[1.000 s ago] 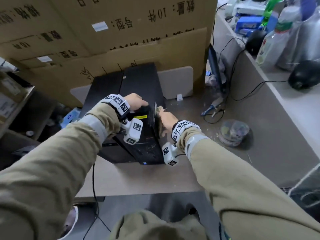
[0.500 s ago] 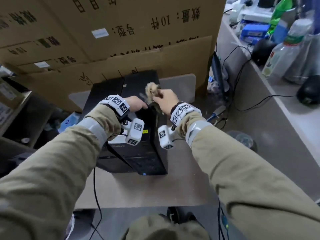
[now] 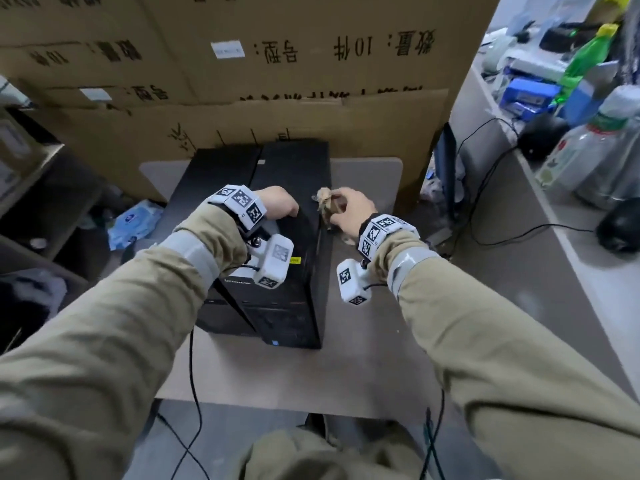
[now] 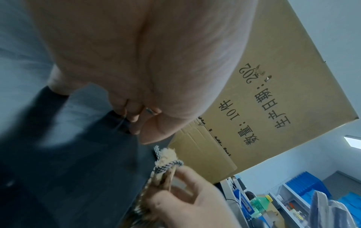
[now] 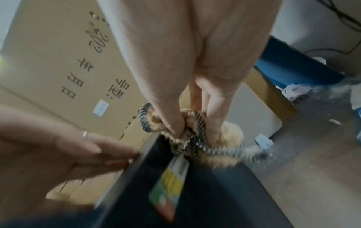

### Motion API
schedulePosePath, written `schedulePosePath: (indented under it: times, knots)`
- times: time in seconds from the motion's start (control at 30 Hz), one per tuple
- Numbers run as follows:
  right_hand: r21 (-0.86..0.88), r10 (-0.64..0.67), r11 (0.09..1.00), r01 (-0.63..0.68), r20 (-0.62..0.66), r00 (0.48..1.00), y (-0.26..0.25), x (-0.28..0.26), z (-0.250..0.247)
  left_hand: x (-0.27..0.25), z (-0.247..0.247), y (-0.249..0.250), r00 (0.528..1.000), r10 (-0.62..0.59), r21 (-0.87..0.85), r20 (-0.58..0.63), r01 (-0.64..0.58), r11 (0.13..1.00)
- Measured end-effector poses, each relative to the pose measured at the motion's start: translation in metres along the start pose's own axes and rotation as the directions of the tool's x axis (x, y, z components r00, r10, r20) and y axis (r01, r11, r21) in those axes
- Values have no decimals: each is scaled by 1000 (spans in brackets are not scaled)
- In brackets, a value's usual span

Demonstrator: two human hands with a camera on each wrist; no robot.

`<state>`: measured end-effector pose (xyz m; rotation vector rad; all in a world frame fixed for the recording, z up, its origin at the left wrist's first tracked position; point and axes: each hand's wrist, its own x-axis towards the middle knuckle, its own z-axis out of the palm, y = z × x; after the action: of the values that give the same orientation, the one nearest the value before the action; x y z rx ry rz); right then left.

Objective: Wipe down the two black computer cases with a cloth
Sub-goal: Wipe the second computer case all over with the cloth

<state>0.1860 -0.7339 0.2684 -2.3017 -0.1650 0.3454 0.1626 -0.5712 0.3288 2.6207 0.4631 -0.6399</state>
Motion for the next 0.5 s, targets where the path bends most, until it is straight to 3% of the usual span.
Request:
schedulePosePath:
  times: [0.1, 0.2, 0.37, 0.4, 0.5]
  knots:
    - [-47, 38, 998, -32, 128, 991, 11, -9, 21, -7, 10, -5, 1000, -28, -34, 13, 28, 999]
    - [-58, -68, 995, 82, 214, 975, 17, -15, 12, -19, 19, -9, 998, -55, 6, 22, 55, 998]
    - [-56, -216, 961, 270, 457, 863, 21, -28, -13, -35, 45, -13, 993, -115, 128, 14, 112, 985]
    - [-28, -223, 964, 265, 458, 861, 23, -30, -12, -37, 48, -12, 992, -125, 138, -6, 124, 983]
    - [-26, -176, 980, 197, 346, 922, 34, -28, 6, -42, 53, -8, 991, -127, 157, -51, 134, 978]
